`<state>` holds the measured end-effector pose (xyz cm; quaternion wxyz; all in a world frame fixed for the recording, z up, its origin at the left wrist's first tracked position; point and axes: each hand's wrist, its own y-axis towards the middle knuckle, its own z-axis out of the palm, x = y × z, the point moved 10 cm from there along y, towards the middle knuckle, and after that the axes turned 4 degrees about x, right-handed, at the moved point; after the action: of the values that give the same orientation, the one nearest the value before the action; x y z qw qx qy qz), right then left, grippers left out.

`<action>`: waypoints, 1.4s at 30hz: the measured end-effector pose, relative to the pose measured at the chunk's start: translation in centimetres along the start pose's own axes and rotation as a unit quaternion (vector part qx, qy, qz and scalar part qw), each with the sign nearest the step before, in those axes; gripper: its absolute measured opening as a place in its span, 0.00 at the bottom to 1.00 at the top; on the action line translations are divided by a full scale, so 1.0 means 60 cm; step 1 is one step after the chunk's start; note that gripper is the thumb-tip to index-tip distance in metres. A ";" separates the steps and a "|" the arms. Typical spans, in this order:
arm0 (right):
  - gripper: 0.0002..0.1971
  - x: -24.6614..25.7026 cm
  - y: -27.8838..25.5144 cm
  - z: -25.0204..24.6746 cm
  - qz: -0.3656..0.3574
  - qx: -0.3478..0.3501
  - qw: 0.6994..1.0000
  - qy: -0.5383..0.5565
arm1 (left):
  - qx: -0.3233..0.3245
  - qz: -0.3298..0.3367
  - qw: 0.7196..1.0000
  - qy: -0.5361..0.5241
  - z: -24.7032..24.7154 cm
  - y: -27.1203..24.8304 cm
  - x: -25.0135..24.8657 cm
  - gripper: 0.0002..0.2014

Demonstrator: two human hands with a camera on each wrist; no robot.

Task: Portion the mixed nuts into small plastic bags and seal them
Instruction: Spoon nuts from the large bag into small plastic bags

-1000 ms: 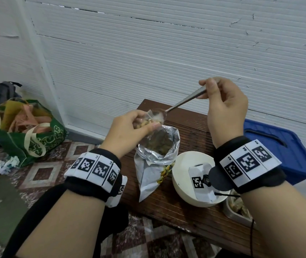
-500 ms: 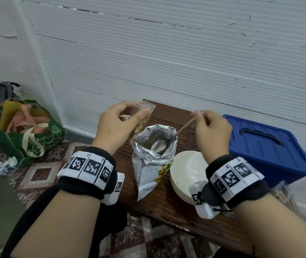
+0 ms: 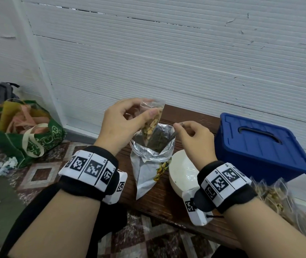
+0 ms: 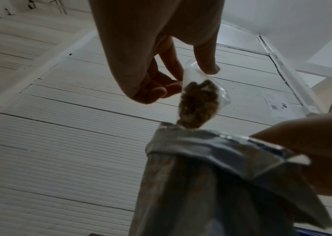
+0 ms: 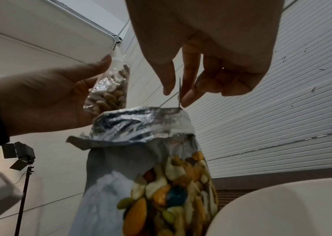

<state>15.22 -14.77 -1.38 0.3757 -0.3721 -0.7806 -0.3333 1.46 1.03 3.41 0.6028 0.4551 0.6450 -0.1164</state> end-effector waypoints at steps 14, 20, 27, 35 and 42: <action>0.09 -0.105 -0.066 -0.185 0.073 -0.109 0.985 0.109 | 0.104 0.024 0.993 -0.045 0.173 -0.049 -0.076 0.14; 0.10 -0.159 -0.098 -0.279 0.111 -0.173 0.968 0.141 | 0.157 -0.026 0.985 -0.063 0.298 -0.085 -0.051 0.12; 0.12 -0.202 -0.132 -0.347 0.127 -0.220 0.949 0.185 | 0.190 -0.086 0.975 -0.074 0.412 -0.111 -0.010 0.10; 0.12 -0.235 -0.147 -0.373 0.147 -0.241 0.937 0.205 | 0.202 -0.099 0.972 -0.071 0.485 -0.110 0.000 0.12; 0.11 -0.246 -0.153 -0.391 0.154 -0.249 0.930 0.222 | 0.219 -0.107 0.967 -0.080 0.511 -0.117 -0.007 0.12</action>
<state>22.01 -43.01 -4.30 0.4812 -0.4859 -0.5021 -0.5294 16.89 -24.49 -6.53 0.5221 0.4936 0.5986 -0.3542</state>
